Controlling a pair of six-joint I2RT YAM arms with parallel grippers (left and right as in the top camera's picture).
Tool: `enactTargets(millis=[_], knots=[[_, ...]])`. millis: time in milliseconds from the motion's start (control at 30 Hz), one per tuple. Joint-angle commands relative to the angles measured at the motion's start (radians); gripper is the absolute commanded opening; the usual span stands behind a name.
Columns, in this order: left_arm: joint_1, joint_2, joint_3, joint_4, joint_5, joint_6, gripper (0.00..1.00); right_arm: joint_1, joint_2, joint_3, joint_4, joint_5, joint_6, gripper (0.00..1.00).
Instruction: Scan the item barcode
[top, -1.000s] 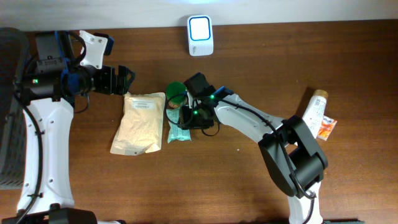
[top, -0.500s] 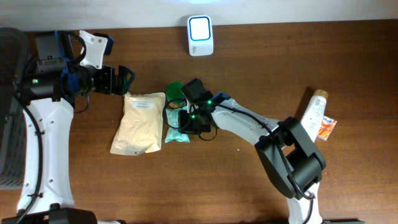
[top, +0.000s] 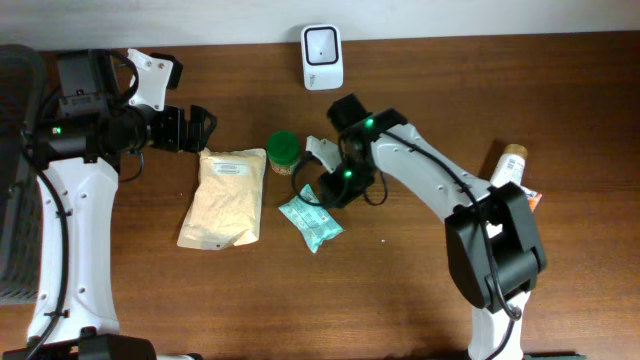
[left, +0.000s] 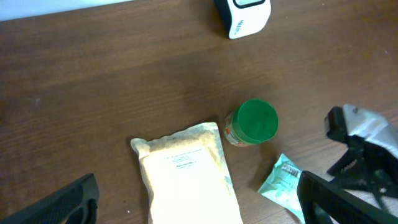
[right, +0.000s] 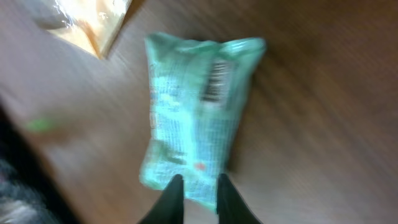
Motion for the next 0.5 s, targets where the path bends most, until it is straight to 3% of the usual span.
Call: enactTargets(millis=[0,100,233,467], knots=[[0.006,0.006,0.005,0.001,0.000,0.016,0.99,-0.037,-0.018,0.013,0.020,0.135,-0.195,0.14],[0.006,0.006,0.005,0.001,0.000,0.016,0.99,-0.054,-0.018,0.016,0.056,0.016,0.005,0.14],[0.006,0.006,0.005,0.001,0.000,0.016,0.99,-0.025,-0.018,0.016,0.060,-0.236,0.109,0.16],[0.006,0.006,0.005,0.001,0.000,0.016,0.99,0.145,0.010,0.004,0.076,-0.128,0.414,0.28]])
